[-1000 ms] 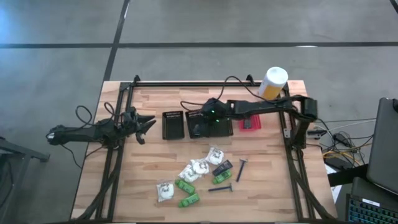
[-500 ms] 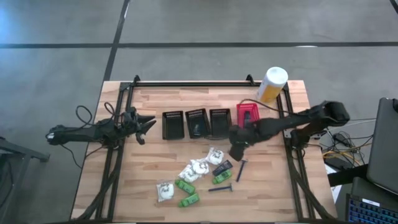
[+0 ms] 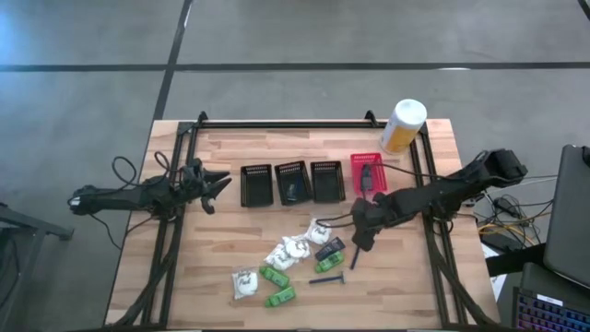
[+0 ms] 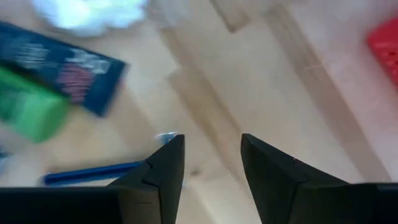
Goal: Pick & Place Travel size toiletries
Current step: Put the blue razor into the middle black bin, then put the right blue razor into the middle black bin
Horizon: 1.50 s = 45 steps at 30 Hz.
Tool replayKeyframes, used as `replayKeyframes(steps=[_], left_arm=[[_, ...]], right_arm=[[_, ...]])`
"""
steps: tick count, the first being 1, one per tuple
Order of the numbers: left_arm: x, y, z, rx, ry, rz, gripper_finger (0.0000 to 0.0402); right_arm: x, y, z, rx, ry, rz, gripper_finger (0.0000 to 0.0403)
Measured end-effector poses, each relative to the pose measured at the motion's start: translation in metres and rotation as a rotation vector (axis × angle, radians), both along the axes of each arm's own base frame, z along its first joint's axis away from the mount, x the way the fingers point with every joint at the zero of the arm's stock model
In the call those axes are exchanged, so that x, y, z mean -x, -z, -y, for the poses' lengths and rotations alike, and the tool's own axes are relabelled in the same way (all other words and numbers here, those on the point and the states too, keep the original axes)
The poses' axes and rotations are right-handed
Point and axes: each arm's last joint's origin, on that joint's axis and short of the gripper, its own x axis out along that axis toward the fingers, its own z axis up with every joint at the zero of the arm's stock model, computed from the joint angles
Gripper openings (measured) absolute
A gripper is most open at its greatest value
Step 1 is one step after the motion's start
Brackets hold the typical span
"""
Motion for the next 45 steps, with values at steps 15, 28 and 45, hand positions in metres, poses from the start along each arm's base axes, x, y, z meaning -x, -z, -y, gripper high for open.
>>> replayKeyframes(steps=[15, 28, 45], left_arm=[[0.0, 0.001, 0.0, 0.006, 0.001, -0.01, 0.0115], [0.0, 0.0, 0.0, 0.007, -0.001, -0.002, 0.0115], [-0.002, -0.001, 0.002, 0.141, 0.056, 0.058, 0.0115]], right_arm=[[-0.013, 0.036, -0.006, -0.065, -0.038, -0.113, 0.0088], [-0.008, 0.009, -0.001, 0.041, -0.043, 0.004, 0.0075], [0.012, -0.025, -0.027, -0.294, 0.178, 0.105, 0.02]])
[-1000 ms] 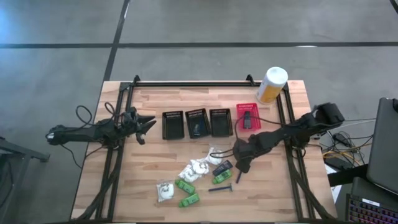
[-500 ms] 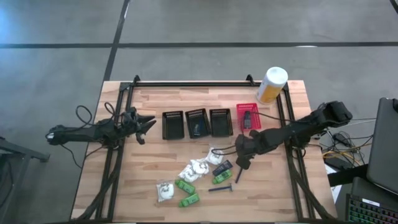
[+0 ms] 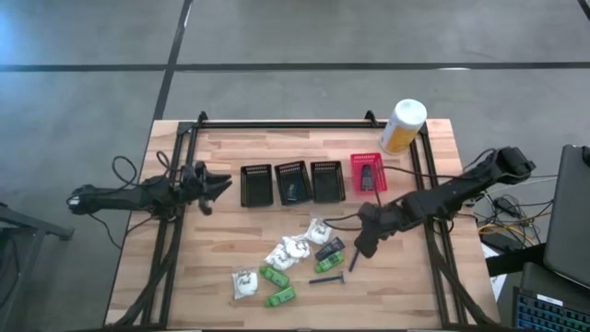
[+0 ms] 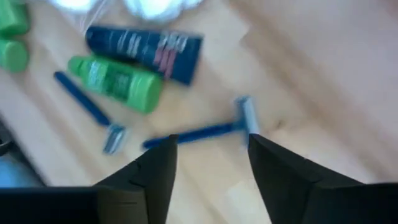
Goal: Pick & Place Travel size toiletries
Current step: Put the right blue razor into the middle black bin
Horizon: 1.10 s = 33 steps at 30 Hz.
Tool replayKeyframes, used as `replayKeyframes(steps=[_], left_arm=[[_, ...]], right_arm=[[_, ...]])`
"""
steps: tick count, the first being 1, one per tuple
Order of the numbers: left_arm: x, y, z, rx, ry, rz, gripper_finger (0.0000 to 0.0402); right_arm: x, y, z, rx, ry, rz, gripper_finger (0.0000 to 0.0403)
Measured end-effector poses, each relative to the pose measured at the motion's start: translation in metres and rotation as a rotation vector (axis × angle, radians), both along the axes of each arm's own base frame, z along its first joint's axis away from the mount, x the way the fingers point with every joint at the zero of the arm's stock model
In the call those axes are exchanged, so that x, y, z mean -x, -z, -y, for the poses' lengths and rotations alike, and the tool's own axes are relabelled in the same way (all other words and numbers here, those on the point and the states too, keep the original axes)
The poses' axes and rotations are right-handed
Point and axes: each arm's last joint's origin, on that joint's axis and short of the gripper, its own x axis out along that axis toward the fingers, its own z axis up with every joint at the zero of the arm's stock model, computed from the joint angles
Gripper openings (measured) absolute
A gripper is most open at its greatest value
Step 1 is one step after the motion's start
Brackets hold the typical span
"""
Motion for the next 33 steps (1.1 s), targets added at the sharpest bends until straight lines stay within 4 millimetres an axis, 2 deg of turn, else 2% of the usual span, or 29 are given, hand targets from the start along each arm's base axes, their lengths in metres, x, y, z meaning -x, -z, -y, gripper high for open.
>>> replayKeyframes(steps=[5, 10, 14, 22, 33], left_arm=[[-0.002, 0.002, 0.0, 0.0, -0.009, -0.025, 0.0115], [-0.003, 0.004, 0.0, 0.012, -0.008, -0.048, 0.0115], [-0.004, 0.006, 0.0, 0.015, -0.008, -0.064, 0.0115], [-0.005, 0.008, 0.0, -0.01, -0.008, -0.093, 0.0115], [-0.005, 0.008, -0.001, -0.056, -0.034, -0.114, 0.0115]], right_arm=[[-0.008, 0.012, -0.011, -0.098, 0.046, -0.054, 0.0219], [-0.015, 0.027, -0.016, -0.124, 0.073, -0.127, 0.022], [-0.02, 0.032, -0.018, -0.148, 0.087, -0.164, 0.022], [-0.025, 0.034, -0.021, -0.133, 0.067, -0.165, 0.0228], [-0.025, 0.035, -0.021, -0.178, 0.311, -0.196, 0.0225]])
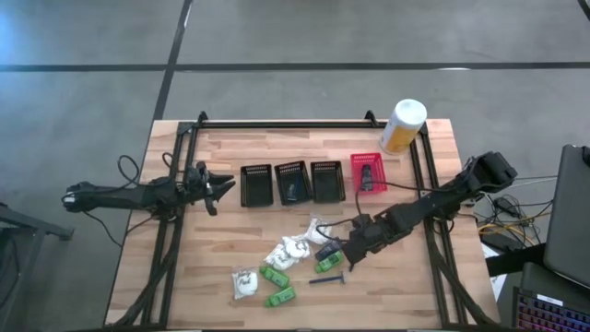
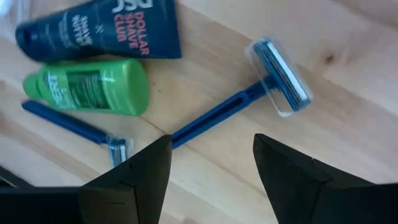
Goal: Pick & Place Travel size toiletries
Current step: Put the right blue razor into the middle black bin
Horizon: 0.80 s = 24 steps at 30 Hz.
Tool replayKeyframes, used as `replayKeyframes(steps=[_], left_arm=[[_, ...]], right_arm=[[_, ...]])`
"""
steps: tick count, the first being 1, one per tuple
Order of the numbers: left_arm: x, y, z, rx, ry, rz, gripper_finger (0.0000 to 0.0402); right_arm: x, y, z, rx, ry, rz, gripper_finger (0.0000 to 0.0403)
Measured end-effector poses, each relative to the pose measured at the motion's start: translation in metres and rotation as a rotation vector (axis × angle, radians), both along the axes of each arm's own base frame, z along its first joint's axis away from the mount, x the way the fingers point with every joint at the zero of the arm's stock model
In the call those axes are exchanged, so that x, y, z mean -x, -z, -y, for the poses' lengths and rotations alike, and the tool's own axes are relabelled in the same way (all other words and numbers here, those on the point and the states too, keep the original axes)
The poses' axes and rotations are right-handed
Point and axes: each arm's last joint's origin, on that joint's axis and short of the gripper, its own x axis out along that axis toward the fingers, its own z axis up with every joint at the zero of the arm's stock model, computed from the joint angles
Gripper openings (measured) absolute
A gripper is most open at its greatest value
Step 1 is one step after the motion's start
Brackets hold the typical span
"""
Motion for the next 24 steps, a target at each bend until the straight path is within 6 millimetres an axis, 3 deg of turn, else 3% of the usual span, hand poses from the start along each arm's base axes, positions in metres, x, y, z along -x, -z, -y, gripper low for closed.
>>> replayKeyframes(steps=[16, 24], left_arm=[[0.0, 0.0, 0.0, -0.025, 0.003, -0.01, 0.0115], [0.0, 0.0, 0.0, -0.052, 0.004, -0.017, 0.0115]], right_arm=[[0.001, 0.0, -0.001, -0.077, 0.269, -0.066, 0.021], [-0.013, 0.026, -0.01, -0.134, 0.222, -0.138, 0.0211]])
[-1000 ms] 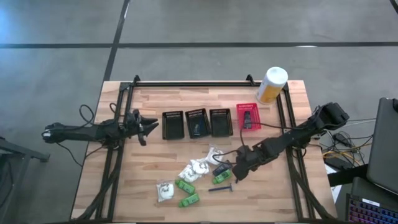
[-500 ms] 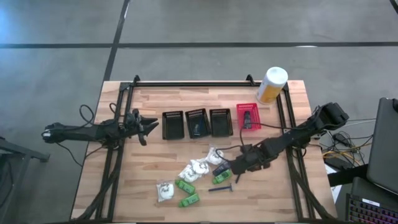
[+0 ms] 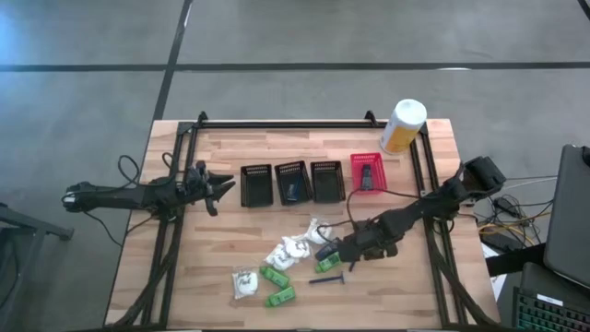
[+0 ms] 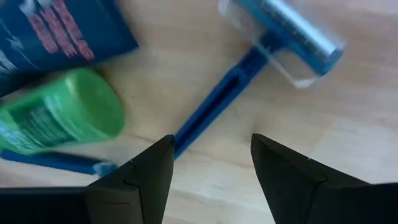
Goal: Pick & Place Travel size toiletries
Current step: Put the right blue razor into the middle black bin
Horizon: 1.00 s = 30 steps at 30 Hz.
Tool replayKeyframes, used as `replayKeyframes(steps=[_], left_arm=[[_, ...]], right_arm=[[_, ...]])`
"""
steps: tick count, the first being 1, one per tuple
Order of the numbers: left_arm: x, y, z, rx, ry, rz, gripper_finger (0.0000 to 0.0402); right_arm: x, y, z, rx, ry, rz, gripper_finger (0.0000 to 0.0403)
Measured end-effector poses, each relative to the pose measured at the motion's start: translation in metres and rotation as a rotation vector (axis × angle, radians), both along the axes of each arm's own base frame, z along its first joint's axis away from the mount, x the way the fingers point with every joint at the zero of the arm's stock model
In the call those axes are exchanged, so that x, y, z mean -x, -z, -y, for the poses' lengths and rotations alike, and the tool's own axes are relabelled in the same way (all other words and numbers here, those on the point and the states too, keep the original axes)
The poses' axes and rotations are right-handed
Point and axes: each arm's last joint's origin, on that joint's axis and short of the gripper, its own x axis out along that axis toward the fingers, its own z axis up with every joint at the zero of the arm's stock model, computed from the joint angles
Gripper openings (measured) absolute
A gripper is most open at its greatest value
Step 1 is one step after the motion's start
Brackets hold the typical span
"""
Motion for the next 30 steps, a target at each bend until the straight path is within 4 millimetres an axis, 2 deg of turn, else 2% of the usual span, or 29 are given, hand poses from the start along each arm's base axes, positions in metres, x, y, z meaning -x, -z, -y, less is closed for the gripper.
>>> replayKeyframes(steps=[7, 17, 23, 30], left_arm=[[0.0, 0.0, -0.001, -0.017, -0.021, -0.002, 0.0115], [0.0, 0.0, -0.001, -0.019, -0.022, -0.005, 0.0115], [0.0, 0.0, -0.001, -0.016, -0.022, -0.004, 0.0115], [0.0, 0.0, -0.001, -0.015, -0.022, -0.003, 0.0115]], right_arm=[[-0.009, -0.006, -0.003, 0.022, -0.014, 0.032, 0.0226], [-0.01, 0.012, -0.002, 0.021, -0.029, -0.04, 0.0239], [-0.003, 0.008, 0.0, 0.045, -0.022, -0.089, 0.0211], [0.001, 0.012, 0.002, 0.097, -0.044, -0.127, 0.0152]])
